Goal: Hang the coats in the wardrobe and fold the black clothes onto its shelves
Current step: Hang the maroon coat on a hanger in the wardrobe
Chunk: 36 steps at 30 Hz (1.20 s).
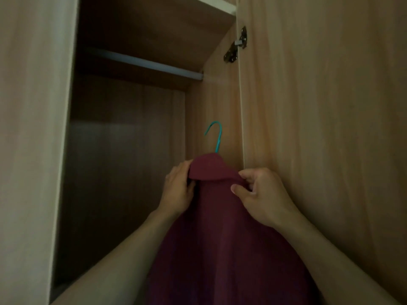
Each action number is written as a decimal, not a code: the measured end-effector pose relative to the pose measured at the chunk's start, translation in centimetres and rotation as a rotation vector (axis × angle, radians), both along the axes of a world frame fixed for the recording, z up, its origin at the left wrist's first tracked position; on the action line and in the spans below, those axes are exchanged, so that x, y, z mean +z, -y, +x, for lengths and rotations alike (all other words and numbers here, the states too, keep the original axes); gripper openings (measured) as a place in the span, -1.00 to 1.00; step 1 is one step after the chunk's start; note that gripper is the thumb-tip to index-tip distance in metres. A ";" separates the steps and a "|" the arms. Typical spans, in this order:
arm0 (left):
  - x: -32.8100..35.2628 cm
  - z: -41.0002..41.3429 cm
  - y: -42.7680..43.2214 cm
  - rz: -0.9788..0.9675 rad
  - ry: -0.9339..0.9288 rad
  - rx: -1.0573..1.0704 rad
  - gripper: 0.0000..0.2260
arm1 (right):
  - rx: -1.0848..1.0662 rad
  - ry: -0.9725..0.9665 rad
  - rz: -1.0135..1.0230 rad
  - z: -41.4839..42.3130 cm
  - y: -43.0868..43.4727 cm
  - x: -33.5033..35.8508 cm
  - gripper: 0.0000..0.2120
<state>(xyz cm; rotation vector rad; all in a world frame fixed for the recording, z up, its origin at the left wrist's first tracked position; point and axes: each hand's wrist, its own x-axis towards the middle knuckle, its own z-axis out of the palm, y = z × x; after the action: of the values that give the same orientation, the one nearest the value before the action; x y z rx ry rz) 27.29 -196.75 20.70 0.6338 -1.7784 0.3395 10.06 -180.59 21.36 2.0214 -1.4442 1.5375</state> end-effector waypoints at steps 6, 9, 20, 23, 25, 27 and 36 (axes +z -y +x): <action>5.5 0.2 3.6 -0.246 -0.148 0.043 -0.72 | -0.082 -0.123 -0.088 0.4 3.2 5.1 -0.93; 8.6 0.5 5.9 -0.349 -0.213 0.044 -0.71 | -0.215 -0.237 -0.170 0.7 5.7 7.9 -0.88; 19.5 0.3 15.5 -0.498 -0.376 -0.036 -0.79 | -0.552 -0.144 -0.331 4.1 13.8 17.0 -0.88; 22.0 0.6 17.9 -0.499 -0.401 0.002 -0.81 | -0.499 -0.106 -0.386 4.8 16.6 19.1 -0.71; 23.6 1.0 19.5 -0.496 -0.432 0.074 -0.75 | -0.465 -0.079 -0.426 5.1 18.7 20.4 -0.63; 25.3 1.1 20.9 -0.489 -0.450 0.129 -0.67 | -0.449 -0.041 -0.420 5.2 20.8 21.9 -0.63; 34.5 0.4 27.4 -0.428 -0.398 0.071 -0.72 | -0.468 0.018 -0.391 5.7 28.1 30.1 -0.72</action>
<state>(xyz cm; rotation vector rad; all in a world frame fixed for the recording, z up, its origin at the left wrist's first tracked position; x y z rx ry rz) 27.66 -224.13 55.20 0.4210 -1.2534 0.5804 15.73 -208.74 51.50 1.3369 -1.3642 1.4857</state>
